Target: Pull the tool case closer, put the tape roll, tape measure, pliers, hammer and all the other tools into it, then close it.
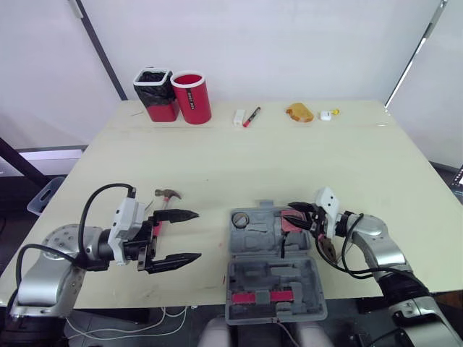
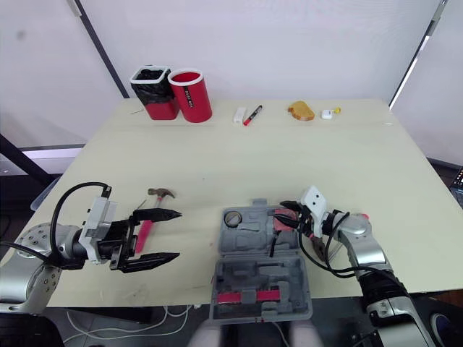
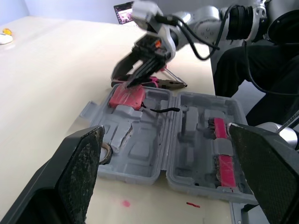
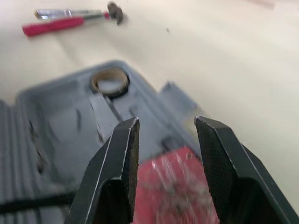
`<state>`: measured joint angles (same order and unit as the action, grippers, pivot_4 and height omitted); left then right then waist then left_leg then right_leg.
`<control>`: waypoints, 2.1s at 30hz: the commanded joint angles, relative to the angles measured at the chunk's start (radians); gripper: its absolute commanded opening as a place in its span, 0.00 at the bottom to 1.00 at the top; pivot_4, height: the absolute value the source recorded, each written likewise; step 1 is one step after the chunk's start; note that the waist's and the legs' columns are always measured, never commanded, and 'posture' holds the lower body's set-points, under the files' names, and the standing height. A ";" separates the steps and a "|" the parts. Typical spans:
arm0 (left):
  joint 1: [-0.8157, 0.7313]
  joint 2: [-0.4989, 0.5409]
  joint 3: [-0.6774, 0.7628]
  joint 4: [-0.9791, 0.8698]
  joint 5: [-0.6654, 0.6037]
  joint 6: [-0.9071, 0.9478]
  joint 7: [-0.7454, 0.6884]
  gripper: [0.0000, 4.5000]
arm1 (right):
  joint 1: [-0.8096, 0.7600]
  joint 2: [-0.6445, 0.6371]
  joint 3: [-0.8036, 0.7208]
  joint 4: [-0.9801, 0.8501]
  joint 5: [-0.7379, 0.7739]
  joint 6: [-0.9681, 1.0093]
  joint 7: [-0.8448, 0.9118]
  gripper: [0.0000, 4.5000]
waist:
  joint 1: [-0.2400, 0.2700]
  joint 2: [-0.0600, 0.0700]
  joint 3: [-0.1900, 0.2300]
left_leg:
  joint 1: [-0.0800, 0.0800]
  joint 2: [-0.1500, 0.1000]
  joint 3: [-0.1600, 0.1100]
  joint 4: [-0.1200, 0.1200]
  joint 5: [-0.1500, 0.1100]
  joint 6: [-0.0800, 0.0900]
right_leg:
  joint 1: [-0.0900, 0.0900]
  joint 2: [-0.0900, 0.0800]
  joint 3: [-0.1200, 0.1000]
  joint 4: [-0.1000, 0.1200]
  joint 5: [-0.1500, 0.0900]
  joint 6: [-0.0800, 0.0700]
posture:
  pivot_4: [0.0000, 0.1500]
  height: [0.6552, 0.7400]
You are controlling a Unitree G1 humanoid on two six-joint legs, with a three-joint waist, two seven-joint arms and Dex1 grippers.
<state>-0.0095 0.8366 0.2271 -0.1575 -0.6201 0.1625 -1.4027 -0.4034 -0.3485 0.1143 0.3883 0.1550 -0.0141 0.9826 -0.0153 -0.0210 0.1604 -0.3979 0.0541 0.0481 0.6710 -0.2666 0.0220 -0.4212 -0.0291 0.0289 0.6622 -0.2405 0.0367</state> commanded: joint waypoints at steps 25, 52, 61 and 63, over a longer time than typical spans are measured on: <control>0.075 -0.065 0.061 0.018 0.000 -0.032 0.110 1.00 | 0.043 -0.028 -0.038 -0.007 0.030 -0.109 -0.040 0.44 | 0.002 -0.005 -0.011 | 0.013 0.000 0.001 -0.001 0.000 0.000 | 0.011 -0.003 0.002 0.000 -0.002 -0.004 | 1.00 1.00; 0.454 -0.343 0.424 0.187 0.031 -0.157 0.503 1.00 | 0.828 -0.199 -0.625 -0.313 0.381 -0.104 0.009 0.98 | 0.003 -0.006 -0.007 | 0.013 0.003 0.001 -0.003 -0.001 0.000 | 0.008 -0.004 0.005 -0.003 -0.005 0.001 | 1.00 1.00; 0.435 -0.355 0.421 0.228 0.041 -0.193 0.527 1.00 | 0.833 -0.199 -0.642 -0.230 0.375 -0.150 0.033 0.98 | 0.003 -0.005 -0.007 | 0.013 0.003 0.001 -0.004 -0.001 -0.001 | 0.007 -0.007 0.006 -0.004 -0.005 0.001 | 1.00 1.00; 0.423 -0.338 0.414 0.228 0.047 -0.196 0.513 1.00 | 0.832 -0.202 -0.632 -0.256 0.385 -0.132 0.040 0.98 | 0.003 -0.005 -0.007 | 0.013 0.003 0.001 -0.004 -0.001 -0.001 | 0.007 -0.007 0.005 -0.004 -0.005 0.001 | 1.00 1.00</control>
<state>0.4129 0.4770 0.6236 0.0794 -0.5679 -0.0111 -0.8785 0.4248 -0.5372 -0.4930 0.1666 0.5190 -0.1375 1.0142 -0.0122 -0.0262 0.1538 -0.3850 0.0571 0.0488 0.6669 -0.2677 0.0212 -0.4140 -0.0358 0.0343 0.6583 -0.2460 0.0378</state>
